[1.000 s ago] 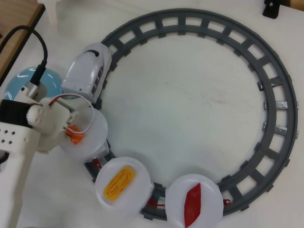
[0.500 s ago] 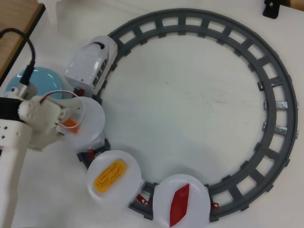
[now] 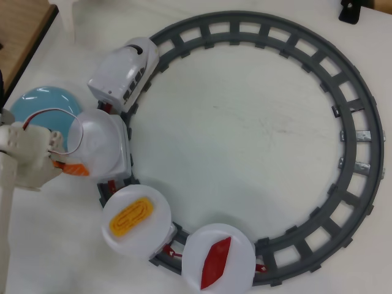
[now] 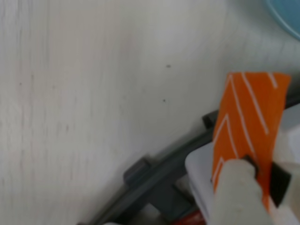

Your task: Pick up the sushi from the Shinkansen and put it on the blue dish

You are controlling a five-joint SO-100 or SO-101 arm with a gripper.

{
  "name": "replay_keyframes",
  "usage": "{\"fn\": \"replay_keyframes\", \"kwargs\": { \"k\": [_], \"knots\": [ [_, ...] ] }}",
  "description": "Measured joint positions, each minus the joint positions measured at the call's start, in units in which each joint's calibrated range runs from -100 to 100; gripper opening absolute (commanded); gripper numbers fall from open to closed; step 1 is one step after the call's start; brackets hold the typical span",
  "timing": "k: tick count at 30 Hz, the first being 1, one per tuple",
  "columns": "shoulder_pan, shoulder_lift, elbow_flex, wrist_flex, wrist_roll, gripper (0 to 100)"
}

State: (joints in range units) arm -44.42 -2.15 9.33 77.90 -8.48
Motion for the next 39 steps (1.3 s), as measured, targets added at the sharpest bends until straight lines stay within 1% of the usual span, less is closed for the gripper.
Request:
{"fn": "replay_keyframes", "kwargs": {
  "k": [3,7,12,19,28,34,39],
  "knots": [
    [-0.1,0.0,-1.1,0.0,0.8,3],
    [-1.3,0.0,-7.3,2.7,3.1,3],
    [-5.9,0.0,-17.0,7.0,4.9,3],
    [-12.5,5.9,-18.7,7.1,6.8,3],
    [-12.3,18.1,-23.6,-1.3,7.6,3],
    [-10.0,25.7,-31.8,-2.5,8.1,3],
    [-10.5,30.4,-35.0,-3.9,8.7,3]
  ]
}}
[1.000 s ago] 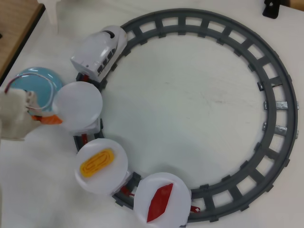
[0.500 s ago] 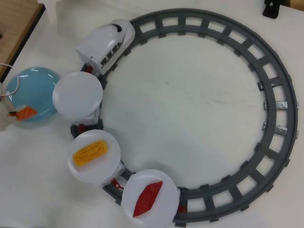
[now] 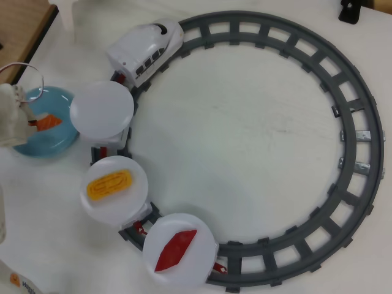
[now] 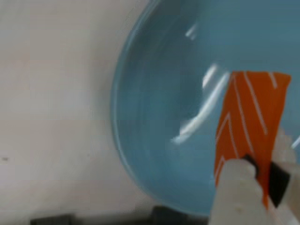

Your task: Pick up the sushi from the Shinkansen and put it on the blue dish

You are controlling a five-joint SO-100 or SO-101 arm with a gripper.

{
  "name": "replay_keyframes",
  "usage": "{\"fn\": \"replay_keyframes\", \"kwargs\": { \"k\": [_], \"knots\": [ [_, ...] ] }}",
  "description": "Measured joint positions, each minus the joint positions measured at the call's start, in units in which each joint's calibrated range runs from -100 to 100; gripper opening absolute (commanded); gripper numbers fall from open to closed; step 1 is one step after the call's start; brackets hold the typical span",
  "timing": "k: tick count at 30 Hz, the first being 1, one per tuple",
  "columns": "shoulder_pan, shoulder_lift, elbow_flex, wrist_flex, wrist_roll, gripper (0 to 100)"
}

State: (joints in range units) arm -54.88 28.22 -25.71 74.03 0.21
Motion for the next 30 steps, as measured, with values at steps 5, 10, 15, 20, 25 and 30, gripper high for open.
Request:
{"fn": "replay_keyframes", "kwargs": {
  "k": [5,10,15,20,25,30],
  "knots": [
    [0.3,2.2,0.0,-3.1,0.1,4],
    [-0.3,2.9,0.0,-4.5,0.1,12],
    [-0.6,2.9,0.0,-5.0,0.1,20],
    [-1.5,2.9,0.2,-5.0,0.2,20],
    [-0.7,0.8,-2.7,0.0,1.5,20],
    [2.0,-10.4,-5.2,8.4,2.4,20]
  ]
}}
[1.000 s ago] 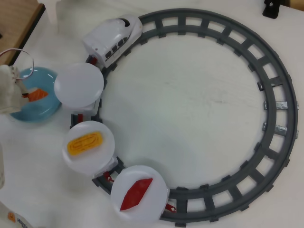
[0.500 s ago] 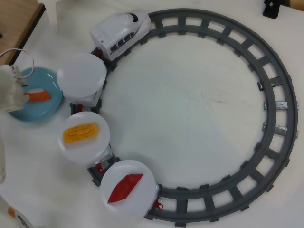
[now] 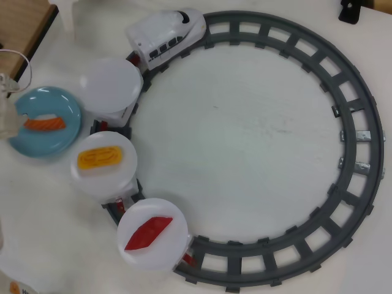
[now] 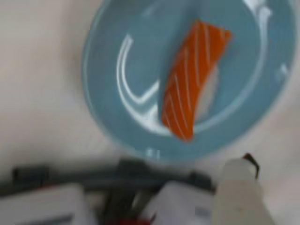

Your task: Pick up the sushi from the Shinkansen and put it on the blue dish

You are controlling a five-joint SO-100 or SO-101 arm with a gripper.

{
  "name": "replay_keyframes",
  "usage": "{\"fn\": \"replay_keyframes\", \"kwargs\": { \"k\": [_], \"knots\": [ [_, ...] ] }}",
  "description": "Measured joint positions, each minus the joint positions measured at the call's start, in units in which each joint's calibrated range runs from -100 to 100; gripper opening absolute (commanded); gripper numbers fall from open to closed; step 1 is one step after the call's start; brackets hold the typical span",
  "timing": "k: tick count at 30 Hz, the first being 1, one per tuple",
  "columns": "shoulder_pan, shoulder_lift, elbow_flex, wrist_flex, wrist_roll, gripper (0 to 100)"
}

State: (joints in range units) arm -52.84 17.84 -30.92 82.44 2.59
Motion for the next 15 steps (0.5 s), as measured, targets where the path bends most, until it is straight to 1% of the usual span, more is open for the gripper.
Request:
{"fn": "replay_keyframes", "kwargs": {
  "k": [3,6,11,15],
  "knots": [
    [2.5,-7.6,1.8,3.1,0.3,20],
    [5.3,-16.7,7.4,3.9,0.9,20],
    [9.6,-34.2,21.1,3.3,1.9,20],
    [9.6,-50.4,34.6,0.7,2.6,20]
  ]
}}
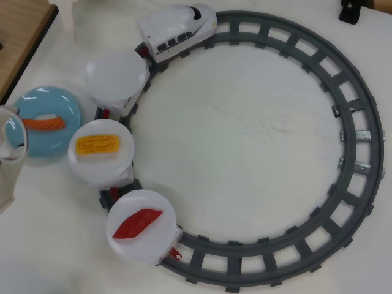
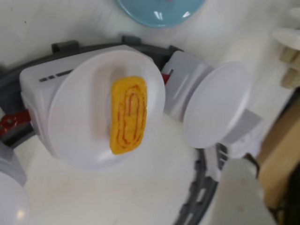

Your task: Pick up the sushi from the Shinkansen and put it on the blue dish

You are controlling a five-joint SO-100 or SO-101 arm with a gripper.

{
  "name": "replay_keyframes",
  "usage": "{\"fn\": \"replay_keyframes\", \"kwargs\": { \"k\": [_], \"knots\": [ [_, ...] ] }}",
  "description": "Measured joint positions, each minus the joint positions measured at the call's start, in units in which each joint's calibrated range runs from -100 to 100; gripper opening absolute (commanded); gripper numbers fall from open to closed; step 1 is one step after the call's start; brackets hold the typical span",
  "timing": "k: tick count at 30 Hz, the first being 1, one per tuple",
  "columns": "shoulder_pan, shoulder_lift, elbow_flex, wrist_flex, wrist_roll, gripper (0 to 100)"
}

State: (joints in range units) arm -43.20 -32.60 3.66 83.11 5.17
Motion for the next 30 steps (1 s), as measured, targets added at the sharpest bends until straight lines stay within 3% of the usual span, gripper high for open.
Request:
{"fn": "replay_keyframes", "kwargs": {
  "k": [6,14,19,25,30],
  "knots": [
    [0.0,-22.7,22.2,-5.3,0.1,20],
    [-7.8,-45.3,40.9,-6.0,-0.4,20],
    [-17.1,-50.4,49.4,-5.7,2.1,20],
    [-26.4,-50.9,60.2,-13.5,2.3,20],
    [-28.2,-51.2,69.4,-19.4,1.3,20]
  ]
}}
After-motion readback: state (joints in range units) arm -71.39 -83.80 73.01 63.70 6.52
